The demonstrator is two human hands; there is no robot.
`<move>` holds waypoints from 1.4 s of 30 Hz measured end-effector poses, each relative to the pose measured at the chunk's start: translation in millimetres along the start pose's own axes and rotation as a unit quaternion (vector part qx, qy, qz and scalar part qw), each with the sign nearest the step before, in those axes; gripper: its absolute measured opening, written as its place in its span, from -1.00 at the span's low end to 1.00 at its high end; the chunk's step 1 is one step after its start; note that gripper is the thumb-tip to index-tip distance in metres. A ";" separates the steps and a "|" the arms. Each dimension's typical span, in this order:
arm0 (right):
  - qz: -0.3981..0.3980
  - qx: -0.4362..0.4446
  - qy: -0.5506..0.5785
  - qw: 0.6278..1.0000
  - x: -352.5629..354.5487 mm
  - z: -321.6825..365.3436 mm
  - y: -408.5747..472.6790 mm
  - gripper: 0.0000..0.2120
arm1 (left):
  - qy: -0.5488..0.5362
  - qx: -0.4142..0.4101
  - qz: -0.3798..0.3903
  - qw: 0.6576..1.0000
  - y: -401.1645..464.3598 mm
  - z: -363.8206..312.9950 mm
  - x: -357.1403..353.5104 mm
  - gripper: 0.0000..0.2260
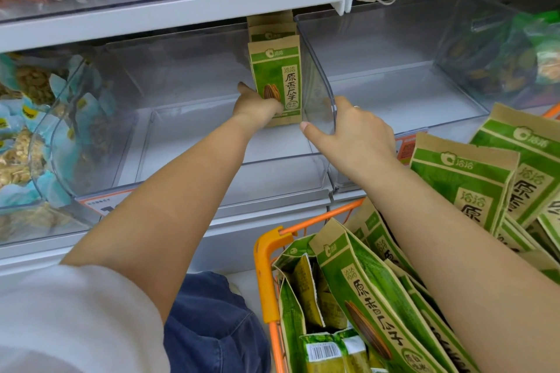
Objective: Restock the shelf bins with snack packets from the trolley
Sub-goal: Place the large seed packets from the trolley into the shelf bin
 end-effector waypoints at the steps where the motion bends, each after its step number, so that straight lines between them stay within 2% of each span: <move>1: -0.001 0.000 -0.001 1.000 0.0 -0.1 0.1 -0.51 | -0.019 0.005 -0.003 1.000 -0.4 0.0 1.1 -0.11; 6: -0.002 -0.003 -0.003 1.000 1.3 0.8 -0.8 -0.51 | -0.109 -0.012 -0.027 0.994 0.0 -5.6 3.9 -0.08; 10: -0.005 -0.002 -0.007 1.000 1.4 0.1 -0.7 -0.50 | -0.112 -0.021 -0.030 0.993 -2.2 -6.5 6.0 -0.15; 13: -0.001 -0.003 0.005 1.000 0.1 0.1 -0.8 -0.47 | -0.160 -0.020 -0.054 0.985 -5.6 -13.6 18.5 -0.21; 15: 0.014 -0.015 0.066 0.998 1.7 -1.6 -0.6 -0.39 | -0.198 -0.022 -0.082 0.977 -10.8 -22.1 31.7 -0.27; 17: 0.034 -0.029 0.175 0.984 8.8 -1.6 -2.2 -0.31 | -0.198 -0.050 -0.112 0.972 -21.7 -36.1 48.0 -0.37; 20: 0.030 -0.021 0.248 0.968 30.3 6.6 -6.1 -0.34 | -0.150 -0.137 -0.158 0.966 -52.6 -62.2 74.6 -0.56; 21: 0.033 -0.017 0.249 0.968 38.7 10.4 -8.1 -0.37 | -0.136 -0.179 -0.147 0.963 -67.4 -72.9 77.7 -0.62; 22: 0.040 -0.011 0.239 0.970 47.2 14.1 -11.7 -0.41 | -0.133 -0.223 -0.114 0.959 -85.3 -83.5 75.6 -0.68; 24: 0.053 0.010 0.195 0.979 63.3 18.9 -24.2 -0.51 | -0.156 -0.295 0.004 0.943 -127.4 -96.6 58.4 -0.80; 27: 0.058 0.039 0.122 0.990 78.9 10.9 -52.3 -0.76 | -0.176 -0.314 0.234 0.903 -192.4 -90.5 24.5 -0.84; 28: 0.075 0.041 0.107 0.991 78.5 4.7 -62.9 -0.81 | -0.144 -0.311 0.298 0.891 -207.9 -82.5 13.9 -0.80; 30: 0.129 0.036 0.096 0.986 71.7 -8.7 -82.0 -0.77 | -0.038 -0.329 0.359 0.873 -223.2 -64.3 -0.3 -0.75; 32: 0.159 0.043 0.088 0.982 66.5 -18.0 -94.8 -0.74 | -0.003 -0.346 0.355 0.868 -226.4 -57.7 -4.5 -0.87; 34: 0.182 0.051 0.089 0.978 65.5 -21.7 -104.6 -0.66 | -0.035 -0.353 0.319 0.879 -225.8 -61.7 -1.9 -0.94; 37: 0.221 0.057 0.076 0.971 59.1 -19.0 -118.4 -0.39 | -0.194 -0.303 0.273 0.892 -222.8 -72.3 9.6 -0.91; 39: 0.224 0.068 0.078 0.969 54.5 -15.2 -120.0 -0.49 | -0.261 -0.261 0.199 0.908 -213.4 -74.9 23.3 -0.86; 42: 0.241 0.038 0.205 0.948 50.7 -9.2 -110.5 -0.88 | -0.282 -0.210 0.101 0.931 -204.0 -68.7 36.7 -0.85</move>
Point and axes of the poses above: each hand's wrist, its own y-axis towards the middle knuckle, its own x-axis out of the back of the hand, z = x × y, the point moved 8 cm from there along y, towards the middle knuckle, and after that the axes turned 11 degrees about -x, right-handed, at the moved point
